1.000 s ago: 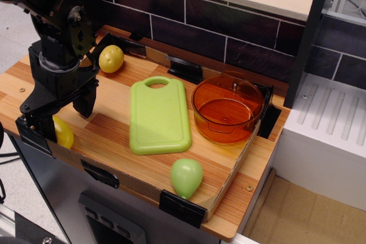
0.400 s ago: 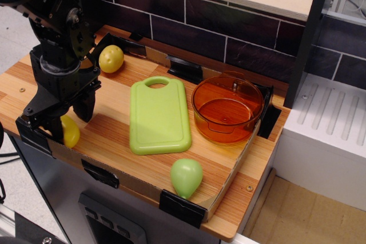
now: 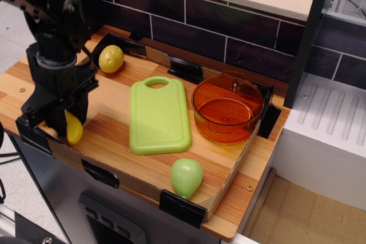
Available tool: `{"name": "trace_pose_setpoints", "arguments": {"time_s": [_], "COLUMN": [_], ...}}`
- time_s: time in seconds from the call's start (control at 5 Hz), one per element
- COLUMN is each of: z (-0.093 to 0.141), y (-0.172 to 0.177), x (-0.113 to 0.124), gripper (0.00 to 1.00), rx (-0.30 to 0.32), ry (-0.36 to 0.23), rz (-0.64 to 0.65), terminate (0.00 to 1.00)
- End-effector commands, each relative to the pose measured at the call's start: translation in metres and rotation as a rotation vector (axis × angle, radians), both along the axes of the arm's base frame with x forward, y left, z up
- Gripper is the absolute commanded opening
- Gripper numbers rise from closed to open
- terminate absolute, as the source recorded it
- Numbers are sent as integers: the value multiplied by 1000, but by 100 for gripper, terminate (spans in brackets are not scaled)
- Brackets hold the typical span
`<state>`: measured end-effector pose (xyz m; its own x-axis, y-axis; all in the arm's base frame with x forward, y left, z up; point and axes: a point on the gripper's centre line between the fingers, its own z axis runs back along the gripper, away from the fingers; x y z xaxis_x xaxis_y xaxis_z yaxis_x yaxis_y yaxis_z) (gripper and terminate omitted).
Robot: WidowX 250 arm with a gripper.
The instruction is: Put banana in pot
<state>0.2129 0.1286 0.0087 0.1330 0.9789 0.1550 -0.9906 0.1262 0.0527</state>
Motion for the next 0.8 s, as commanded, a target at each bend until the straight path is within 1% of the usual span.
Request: {"name": "trace_pose_setpoints", "arguments": {"time_s": [0.0,0.2,0.4,0.6], "z": [67,81,87,86], "y": [-33,-65,-103,-141], "x": [35,50,64,76], "gripper": [0,0,0,0], "rx": [-43,-69,-57,-59], "ry": [-64,-77,-106,-97], "rz": [39,40,-15,-81], "terminate": [0,0,0,0]}}
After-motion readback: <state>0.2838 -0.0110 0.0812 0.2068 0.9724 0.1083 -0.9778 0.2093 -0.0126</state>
